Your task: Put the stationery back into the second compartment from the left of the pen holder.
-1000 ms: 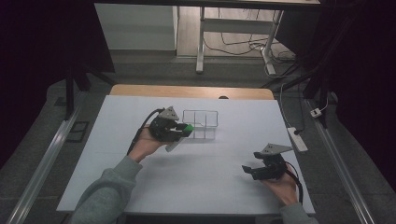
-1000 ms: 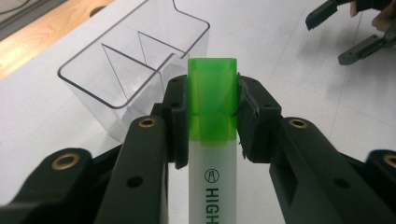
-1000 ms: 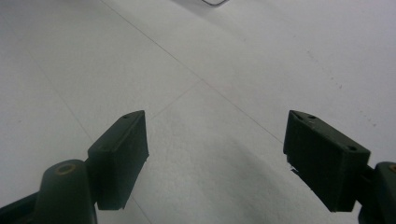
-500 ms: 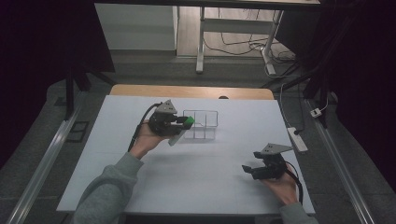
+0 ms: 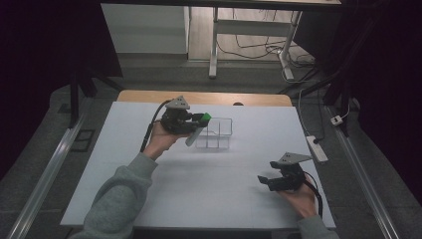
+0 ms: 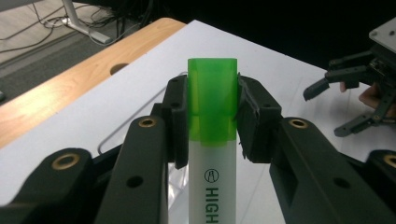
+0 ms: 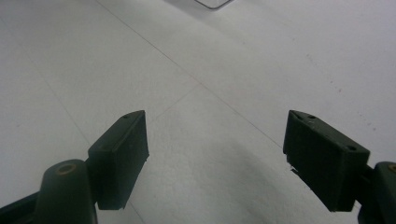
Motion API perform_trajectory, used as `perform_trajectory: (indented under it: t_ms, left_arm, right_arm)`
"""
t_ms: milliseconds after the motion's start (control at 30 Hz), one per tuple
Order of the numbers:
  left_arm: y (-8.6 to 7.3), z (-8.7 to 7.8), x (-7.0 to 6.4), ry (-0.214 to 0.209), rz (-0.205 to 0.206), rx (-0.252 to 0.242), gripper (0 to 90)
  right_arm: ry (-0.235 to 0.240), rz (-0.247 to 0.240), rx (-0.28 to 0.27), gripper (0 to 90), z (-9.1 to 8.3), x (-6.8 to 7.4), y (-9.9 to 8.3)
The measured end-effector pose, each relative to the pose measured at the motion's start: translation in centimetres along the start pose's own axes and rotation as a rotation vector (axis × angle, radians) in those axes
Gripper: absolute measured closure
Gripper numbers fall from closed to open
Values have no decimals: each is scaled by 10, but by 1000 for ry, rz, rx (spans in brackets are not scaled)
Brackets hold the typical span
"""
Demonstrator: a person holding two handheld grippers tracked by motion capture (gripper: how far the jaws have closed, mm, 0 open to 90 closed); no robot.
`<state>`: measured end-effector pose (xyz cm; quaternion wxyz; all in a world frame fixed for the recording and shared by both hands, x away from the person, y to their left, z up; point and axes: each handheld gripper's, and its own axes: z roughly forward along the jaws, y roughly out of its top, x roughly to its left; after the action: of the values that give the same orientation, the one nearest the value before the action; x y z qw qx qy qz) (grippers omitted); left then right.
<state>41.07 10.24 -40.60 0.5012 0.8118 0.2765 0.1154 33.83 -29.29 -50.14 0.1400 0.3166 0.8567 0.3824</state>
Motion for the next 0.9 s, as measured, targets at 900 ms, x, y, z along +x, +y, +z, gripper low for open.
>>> perform_trajectory:
  t_ms: [900]
  left_arm:
    - [28,36,17,3,-4,32,660]
  right_arm:
    - [4,3,2,216,0,-1,0]
